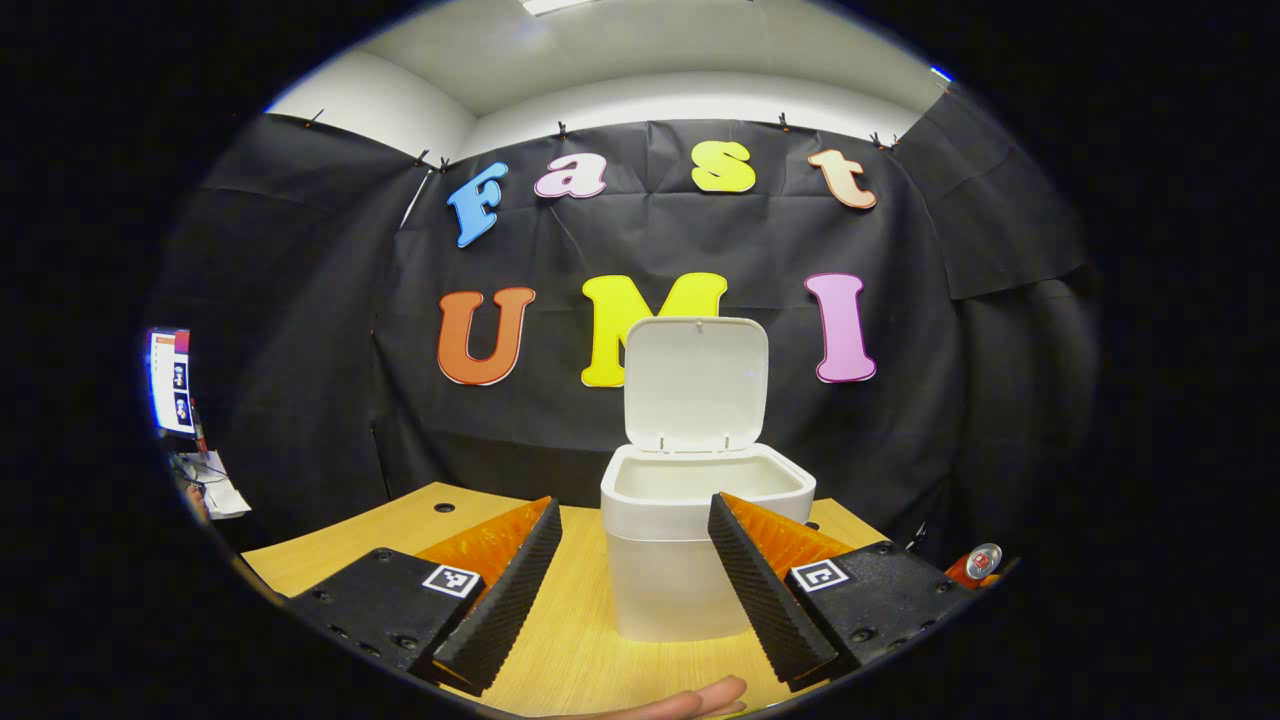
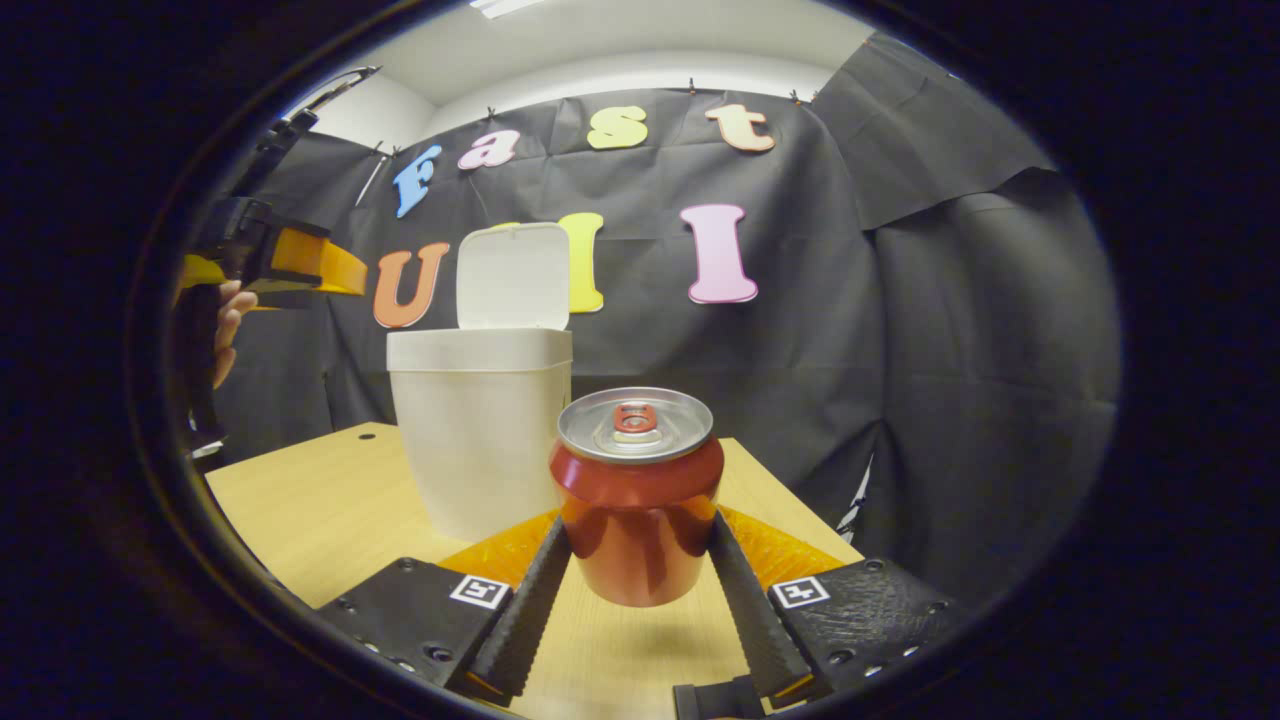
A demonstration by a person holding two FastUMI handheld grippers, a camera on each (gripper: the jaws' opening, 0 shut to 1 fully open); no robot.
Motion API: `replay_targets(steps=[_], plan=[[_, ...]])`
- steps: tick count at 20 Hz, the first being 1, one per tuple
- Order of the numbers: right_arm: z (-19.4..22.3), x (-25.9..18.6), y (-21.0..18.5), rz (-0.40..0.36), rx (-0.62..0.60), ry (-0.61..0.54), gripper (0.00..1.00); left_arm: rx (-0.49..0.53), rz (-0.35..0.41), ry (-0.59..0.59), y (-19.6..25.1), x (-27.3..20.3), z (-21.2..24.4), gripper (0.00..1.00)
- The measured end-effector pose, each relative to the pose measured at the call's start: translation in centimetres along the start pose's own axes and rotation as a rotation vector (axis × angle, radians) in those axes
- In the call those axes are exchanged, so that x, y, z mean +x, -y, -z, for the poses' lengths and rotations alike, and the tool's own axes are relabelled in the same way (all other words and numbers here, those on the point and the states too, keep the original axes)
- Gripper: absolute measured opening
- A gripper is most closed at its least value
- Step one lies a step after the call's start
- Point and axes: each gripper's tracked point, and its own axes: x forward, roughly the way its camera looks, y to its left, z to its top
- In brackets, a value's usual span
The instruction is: Press the lid of the desktop garbage bin to open it, pick up the crumpled paper on the desktop and throw it into the bin, then pick up the pop can on the desktop and drop it into the bin, and finally close the garbage bin lid.
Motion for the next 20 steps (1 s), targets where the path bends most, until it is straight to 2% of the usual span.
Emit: replay_targets(steps=[3, 6, 17, 20], plan=[[0.0, 0.3, -1.1, 0.005, -0.016, -0.02, 0.8, -0.012, 0.012, -0.027, -1.5, -1.3, 1.8, 0.97], [-0.9, -0.1, -3.2, -0.019, -0.033, -0.023, 0.8, 0.02, 0.019, -0.028, -2.9, -2.3, 2.3, 0.97], [-9.4, 0.1, -10.4, -0.058, -0.132, 0.077, 0.8, -0.015, 0.0, 0.03, -8.2, -4.2, 1.7, 0.97], [-12.5, 0.1, -11.9, -0.081, -0.117, 0.118, 0.8, -0.037, 0.002, 0.024, -9.0, -4.1, 2.2, 0.97]])
